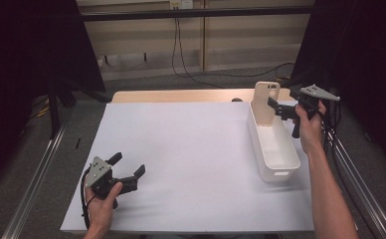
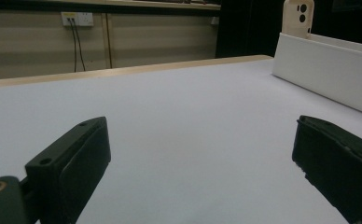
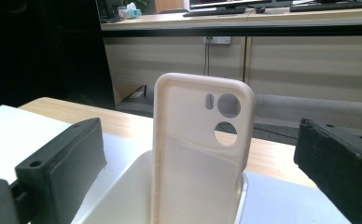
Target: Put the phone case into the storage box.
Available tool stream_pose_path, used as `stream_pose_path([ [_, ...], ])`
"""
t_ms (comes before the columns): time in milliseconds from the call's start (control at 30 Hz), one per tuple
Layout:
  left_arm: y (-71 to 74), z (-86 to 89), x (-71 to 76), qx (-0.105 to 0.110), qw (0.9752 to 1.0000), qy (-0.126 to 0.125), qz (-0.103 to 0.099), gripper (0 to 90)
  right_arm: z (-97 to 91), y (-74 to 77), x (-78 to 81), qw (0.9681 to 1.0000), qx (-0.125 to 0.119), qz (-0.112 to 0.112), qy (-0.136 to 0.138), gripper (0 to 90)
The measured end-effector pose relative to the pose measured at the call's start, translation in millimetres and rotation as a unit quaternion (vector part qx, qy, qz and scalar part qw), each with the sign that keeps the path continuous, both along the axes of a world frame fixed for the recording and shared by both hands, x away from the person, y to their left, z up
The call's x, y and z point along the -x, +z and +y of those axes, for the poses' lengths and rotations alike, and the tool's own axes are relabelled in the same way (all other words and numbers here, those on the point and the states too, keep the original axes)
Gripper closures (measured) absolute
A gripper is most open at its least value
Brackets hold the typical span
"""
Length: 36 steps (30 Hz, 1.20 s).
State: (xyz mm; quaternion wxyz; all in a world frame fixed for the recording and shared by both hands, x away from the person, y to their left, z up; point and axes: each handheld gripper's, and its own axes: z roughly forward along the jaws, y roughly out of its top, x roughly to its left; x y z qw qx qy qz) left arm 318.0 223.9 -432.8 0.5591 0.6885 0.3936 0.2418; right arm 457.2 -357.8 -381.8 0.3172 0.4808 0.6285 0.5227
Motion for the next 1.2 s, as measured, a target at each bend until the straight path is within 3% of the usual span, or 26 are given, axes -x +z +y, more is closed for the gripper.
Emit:
stream_pose_path([
  [767,-0.8,0.7,0.0,-0.001,1.0000,0.003,0.001,4.4,-3.2,3.3,27.9,0.9998,0.012,-0.009,0.009,1.1],
  [1200,-0.3,1.1,0.7,0.000,1.0000,0.004,0.001,4.4,-9.4,7.7,48.6,0.9998,0.005,-0.020,-0.004,0.7],
])
